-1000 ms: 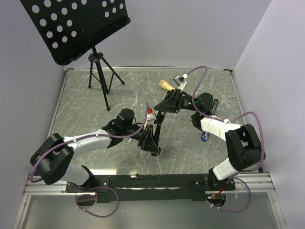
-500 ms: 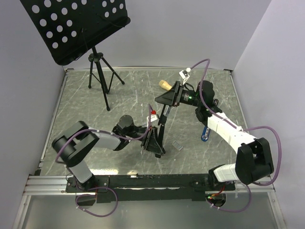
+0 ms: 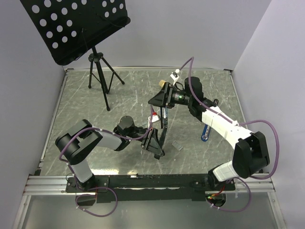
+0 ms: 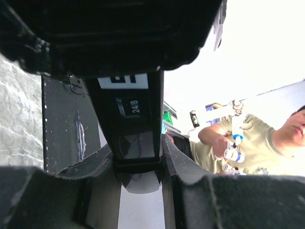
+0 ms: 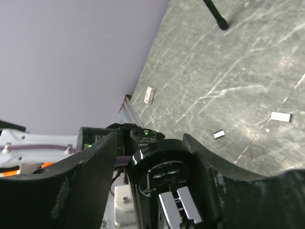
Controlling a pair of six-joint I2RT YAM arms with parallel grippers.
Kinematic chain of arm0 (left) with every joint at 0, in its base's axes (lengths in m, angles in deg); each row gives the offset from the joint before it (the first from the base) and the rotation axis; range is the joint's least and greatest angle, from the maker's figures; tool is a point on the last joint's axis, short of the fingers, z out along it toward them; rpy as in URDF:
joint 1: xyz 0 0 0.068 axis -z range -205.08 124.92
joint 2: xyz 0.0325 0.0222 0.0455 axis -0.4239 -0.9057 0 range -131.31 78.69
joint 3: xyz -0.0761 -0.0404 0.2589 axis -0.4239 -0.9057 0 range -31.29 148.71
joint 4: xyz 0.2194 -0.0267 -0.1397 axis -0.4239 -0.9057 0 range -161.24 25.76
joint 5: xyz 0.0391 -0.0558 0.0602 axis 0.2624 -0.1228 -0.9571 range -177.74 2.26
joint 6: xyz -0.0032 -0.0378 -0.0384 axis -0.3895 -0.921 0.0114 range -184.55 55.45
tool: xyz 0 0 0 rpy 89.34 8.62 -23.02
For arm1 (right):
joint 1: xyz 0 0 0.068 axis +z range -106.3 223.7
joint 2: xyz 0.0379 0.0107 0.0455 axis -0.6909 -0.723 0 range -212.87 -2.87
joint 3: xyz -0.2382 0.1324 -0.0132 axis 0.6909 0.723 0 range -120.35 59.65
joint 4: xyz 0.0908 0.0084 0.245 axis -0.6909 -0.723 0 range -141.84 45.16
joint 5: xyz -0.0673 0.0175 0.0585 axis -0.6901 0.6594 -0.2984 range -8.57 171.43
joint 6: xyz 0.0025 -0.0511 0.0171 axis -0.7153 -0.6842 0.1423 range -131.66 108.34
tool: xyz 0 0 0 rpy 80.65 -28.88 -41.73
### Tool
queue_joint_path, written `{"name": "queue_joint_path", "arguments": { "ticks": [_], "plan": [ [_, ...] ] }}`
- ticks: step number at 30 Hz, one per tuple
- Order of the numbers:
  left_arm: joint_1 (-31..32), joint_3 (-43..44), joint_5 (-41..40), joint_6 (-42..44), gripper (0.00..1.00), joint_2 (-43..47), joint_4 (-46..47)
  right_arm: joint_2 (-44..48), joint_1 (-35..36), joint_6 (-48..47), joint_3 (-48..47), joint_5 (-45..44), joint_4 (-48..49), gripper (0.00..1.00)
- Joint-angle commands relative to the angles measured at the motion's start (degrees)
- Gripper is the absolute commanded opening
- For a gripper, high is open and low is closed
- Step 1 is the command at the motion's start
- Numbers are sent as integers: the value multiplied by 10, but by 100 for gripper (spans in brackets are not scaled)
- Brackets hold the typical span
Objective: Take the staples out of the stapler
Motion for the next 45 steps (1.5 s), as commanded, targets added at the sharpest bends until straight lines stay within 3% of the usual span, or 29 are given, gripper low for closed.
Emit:
{"name": "queue_joint_path", "arguments": {
  "ticks": [1,7,28,45],
  "plan": [
    [5,2,7,8,1,8,345,-14,7,-10,-40,-19,-11,70],
    [-13,-10,-25,22,1,13,347,-9,0,-5,-48,-14,-14,82],
    [-22,-9,-38,17,1,20,346,0,-50,-36,-19,8,-39,91],
    [-27,-5,-38,8,1,23,347,147,-79,9,189,103,132,91]
  ]
}}
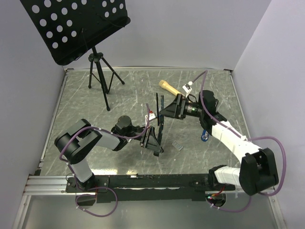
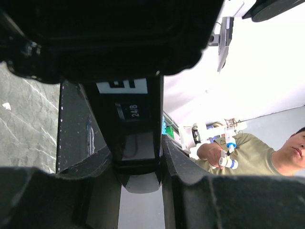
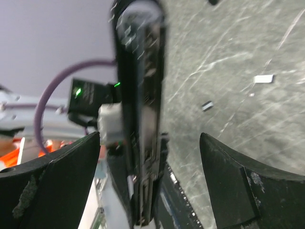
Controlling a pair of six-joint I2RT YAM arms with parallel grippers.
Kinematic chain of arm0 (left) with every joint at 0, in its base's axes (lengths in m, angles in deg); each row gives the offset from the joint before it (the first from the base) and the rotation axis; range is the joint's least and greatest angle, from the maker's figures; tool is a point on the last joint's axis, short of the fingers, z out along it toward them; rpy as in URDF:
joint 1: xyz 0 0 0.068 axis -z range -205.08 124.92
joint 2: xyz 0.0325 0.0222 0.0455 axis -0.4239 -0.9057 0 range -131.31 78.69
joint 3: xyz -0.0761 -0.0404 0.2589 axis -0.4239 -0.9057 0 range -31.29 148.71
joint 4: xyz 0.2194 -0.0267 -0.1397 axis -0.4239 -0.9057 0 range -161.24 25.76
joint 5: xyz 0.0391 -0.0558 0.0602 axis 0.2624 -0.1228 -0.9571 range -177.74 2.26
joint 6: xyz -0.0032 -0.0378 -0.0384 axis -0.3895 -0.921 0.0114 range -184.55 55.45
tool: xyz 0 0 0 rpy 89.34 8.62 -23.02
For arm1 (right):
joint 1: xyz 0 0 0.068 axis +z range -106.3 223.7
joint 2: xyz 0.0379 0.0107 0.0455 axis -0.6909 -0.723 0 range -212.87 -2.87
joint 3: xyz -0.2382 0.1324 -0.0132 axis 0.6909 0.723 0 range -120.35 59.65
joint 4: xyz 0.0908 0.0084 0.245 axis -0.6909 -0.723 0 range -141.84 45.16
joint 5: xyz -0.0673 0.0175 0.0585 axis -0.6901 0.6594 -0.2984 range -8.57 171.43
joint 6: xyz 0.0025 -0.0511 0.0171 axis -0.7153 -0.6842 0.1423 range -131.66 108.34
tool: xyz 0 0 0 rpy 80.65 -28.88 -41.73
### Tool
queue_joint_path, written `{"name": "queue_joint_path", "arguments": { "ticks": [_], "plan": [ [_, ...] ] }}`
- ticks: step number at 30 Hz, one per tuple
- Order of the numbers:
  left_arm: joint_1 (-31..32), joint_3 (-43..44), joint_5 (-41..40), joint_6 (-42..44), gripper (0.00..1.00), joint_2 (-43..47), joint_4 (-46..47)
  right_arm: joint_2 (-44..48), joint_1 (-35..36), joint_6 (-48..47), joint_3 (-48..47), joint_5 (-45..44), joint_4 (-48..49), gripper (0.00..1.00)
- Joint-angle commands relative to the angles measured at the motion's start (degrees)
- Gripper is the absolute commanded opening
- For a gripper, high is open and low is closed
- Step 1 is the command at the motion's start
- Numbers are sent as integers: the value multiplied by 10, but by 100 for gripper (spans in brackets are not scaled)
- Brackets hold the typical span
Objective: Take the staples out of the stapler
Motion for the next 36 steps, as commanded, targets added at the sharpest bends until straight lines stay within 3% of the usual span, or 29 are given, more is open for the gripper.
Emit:
{"name": "queue_joint_path", "arguments": {
  "ticks": [1,16,36],
  "plan": [
    [-1,13,-4,12,1,23,352,42,-3,15,29,27,72,90],
    [0,17,-2,5,1,27,352,-1,-1,36,54,58,139,84],
    [-2,22,-4,0,1,26,352,-22,12,86,90,86,247,67]
  ]
}}
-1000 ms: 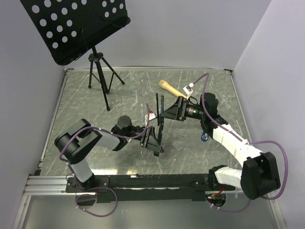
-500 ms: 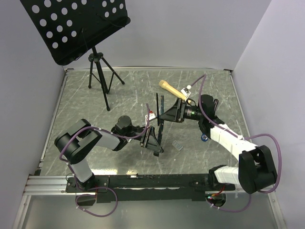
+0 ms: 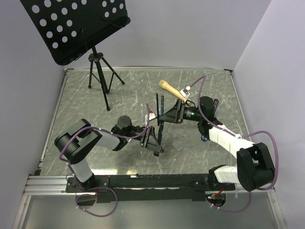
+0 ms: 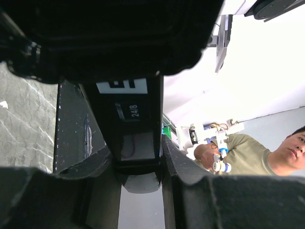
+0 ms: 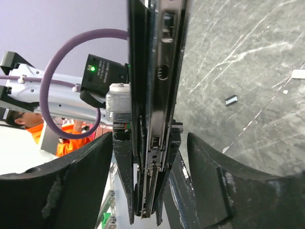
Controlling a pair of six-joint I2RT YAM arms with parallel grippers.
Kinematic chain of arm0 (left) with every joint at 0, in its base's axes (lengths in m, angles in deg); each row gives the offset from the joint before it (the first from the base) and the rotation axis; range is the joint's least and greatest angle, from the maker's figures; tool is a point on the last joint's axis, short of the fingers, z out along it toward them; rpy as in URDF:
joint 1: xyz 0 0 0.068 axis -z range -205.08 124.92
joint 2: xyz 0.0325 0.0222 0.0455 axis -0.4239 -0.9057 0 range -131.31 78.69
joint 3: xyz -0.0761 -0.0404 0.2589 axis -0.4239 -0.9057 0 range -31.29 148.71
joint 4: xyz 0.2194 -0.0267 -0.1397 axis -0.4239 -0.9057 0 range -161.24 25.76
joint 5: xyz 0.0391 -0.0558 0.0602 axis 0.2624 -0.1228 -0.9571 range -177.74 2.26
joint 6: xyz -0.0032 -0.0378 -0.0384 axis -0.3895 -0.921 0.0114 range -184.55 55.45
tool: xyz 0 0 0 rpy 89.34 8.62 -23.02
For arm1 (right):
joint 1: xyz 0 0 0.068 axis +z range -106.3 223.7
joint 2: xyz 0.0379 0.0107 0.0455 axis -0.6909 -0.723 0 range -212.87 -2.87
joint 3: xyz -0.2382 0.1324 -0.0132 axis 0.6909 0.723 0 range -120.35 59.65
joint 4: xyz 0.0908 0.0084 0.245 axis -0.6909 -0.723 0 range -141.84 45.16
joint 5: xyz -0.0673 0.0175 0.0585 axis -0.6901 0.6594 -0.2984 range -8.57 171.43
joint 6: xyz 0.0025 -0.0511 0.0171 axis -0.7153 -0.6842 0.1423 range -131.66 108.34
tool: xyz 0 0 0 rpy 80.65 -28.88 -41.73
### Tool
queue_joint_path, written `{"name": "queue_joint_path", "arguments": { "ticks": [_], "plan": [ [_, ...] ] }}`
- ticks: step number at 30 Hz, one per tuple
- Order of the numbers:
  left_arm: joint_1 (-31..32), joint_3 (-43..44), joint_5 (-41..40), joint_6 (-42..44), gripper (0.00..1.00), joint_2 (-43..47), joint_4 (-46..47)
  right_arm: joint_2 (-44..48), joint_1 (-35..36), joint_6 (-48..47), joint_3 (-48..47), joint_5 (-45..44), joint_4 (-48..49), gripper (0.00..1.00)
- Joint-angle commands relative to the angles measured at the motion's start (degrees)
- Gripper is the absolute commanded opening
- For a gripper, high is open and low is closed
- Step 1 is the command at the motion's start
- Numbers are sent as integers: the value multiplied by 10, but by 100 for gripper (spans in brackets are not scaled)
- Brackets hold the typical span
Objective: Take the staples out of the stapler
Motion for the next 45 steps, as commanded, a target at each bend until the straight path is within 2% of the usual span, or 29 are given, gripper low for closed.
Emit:
{"name": "queue_joint_path", "arguments": {
  "ticks": [1,3,4,5,6,8,9,12,15,16,18,20,21,23,27,28,30,31,32,35,38,44,45],
  "plan": [
    [-1,22,-4,10,1,25,352,1,6,3,5,9,53,58],
    [-1,19,-6,9,1,25,352,4,7,10,8,8,58,42],
    [-2,20,-6,7,1,23,351,10,7,14,10,6,71,27],
    [-2,19,-7,4,1,22,352,13,6,20,13,4,76,20],
    [-3,20,-9,-1,1,21,351,16,6,23,13,1,78,8],
    [-6,25,-10,-22,11,9,352,28,5,24,10,-8,73,0],
    [-7,26,-9,-28,27,4,352,30,5,24,8,-11,71,0],
    [-7,27,-2,-39,44,-4,352,40,1,15,-7,-16,45,0],
    [-7,21,3,-38,54,8,350,53,-2,-11,-33,-30,-12,0],
    [-9,20,6,-38,66,13,348,61,-4,-21,-40,-32,-33,0],
    [-13,16,10,-34,80,18,330,70,-6,-61,-66,-51,-115,0],
    [-15,10,14,-15,82,30,308,86,-8,-96,-95,-71,-183,0],
    [-15,6,14,-5,84,36,278,91,-8,-134,-105,-94,-253,0],
    [-16,-4,14,32,86,56,248,110,-8,-165,-128,-118,-311,0],
    [-16,-9,-1,134,87,102,97,138,-10,-229,-166,-179,-424,0],
    [-15,-8,-7,181,87,123,18,144,-10,-238,-176,-206,-472,0],
    [-15,4,-27,238,88,147,-70,147,-9,-263,-205,-237,-518,0],
    [-15,11,-37,296,88,172,-174,145,-10,-273,-217,-269,-540,0],
    [-15,25,-50,326,88,186,-224,142,-10,-282,-240,-288,-583,0],
    [-15,45,-128,425,89,242,-396,124,-11,-319,-284,-347,-643,0],
    [-16,57,-180,470,91,284,-492,104,-18,-335,-315,-368,-661,0],
    [-15,81,-265,506,99,356,-609,37,-23,-373,-387,-430,-718,0],
    [-15,87,-279,522,99,383,-657,13,-24,-378,-396,-438,-730,0]
  ]
}}
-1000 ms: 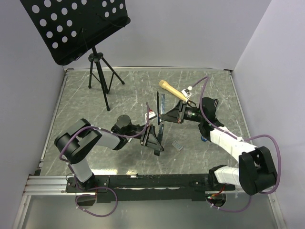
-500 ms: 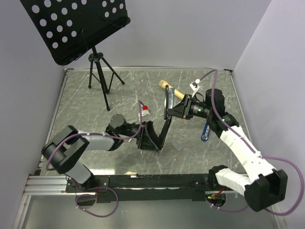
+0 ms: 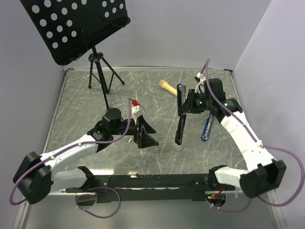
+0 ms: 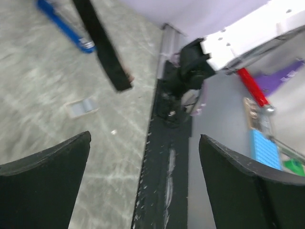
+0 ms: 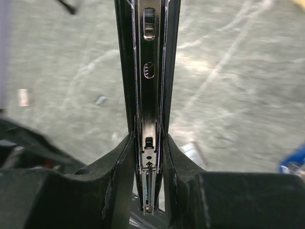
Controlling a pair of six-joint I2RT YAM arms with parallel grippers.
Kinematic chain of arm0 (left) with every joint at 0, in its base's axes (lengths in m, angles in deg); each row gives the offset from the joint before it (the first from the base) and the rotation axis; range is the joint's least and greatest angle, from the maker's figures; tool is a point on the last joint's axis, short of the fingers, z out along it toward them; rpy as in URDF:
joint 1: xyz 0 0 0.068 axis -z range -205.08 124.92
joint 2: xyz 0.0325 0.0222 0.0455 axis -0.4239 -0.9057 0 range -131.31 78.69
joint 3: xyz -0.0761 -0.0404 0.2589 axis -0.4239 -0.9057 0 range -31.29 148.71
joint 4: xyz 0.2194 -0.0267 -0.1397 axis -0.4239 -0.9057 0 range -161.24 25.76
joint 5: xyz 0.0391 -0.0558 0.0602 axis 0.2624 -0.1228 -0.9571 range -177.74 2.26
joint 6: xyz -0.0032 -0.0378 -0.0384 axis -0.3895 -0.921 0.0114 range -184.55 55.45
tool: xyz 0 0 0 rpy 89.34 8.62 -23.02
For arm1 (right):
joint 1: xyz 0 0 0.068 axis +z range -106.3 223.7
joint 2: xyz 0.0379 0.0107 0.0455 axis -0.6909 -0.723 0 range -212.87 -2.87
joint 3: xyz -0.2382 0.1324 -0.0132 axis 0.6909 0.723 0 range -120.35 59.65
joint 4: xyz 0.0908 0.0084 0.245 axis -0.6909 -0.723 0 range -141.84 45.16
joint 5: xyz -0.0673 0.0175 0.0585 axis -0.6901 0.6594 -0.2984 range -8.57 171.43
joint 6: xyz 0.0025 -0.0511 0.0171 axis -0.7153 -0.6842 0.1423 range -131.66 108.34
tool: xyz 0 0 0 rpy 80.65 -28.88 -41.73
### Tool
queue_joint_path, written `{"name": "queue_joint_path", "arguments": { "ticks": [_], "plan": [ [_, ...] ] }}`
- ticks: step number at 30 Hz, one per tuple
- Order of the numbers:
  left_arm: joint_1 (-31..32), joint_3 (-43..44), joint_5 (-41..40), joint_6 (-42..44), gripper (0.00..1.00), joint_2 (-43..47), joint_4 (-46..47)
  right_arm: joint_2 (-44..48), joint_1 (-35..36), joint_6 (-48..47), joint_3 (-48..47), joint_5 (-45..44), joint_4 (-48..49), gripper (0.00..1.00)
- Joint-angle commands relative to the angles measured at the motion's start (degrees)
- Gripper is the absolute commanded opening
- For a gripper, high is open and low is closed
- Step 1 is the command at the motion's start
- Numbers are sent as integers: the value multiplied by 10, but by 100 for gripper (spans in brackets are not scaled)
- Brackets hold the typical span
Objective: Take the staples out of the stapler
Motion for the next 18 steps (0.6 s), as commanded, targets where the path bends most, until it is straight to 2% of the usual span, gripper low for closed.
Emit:
{"name": "queue_joint_path", "arguments": {
  "ticks": [1,6,11,16,18],
  "plan": [
    [-1,44,-100,80,100,73,-166,-51,-5,-49,-90,-64,-39,0],
    [-1,63,-265,135,100,183,-297,-143,4,-86,-135,-79,-31,0],
    [-1,24,-396,171,100,268,-314,-262,36,-146,-237,-103,-41,0],
    [-2,3,-410,180,99,319,-301,-377,59,-217,-382,-114,-95,0],
    [-1,8,-424,185,99,322,-306,-442,66,-235,-436,-113,-147,0]
  ]
}}
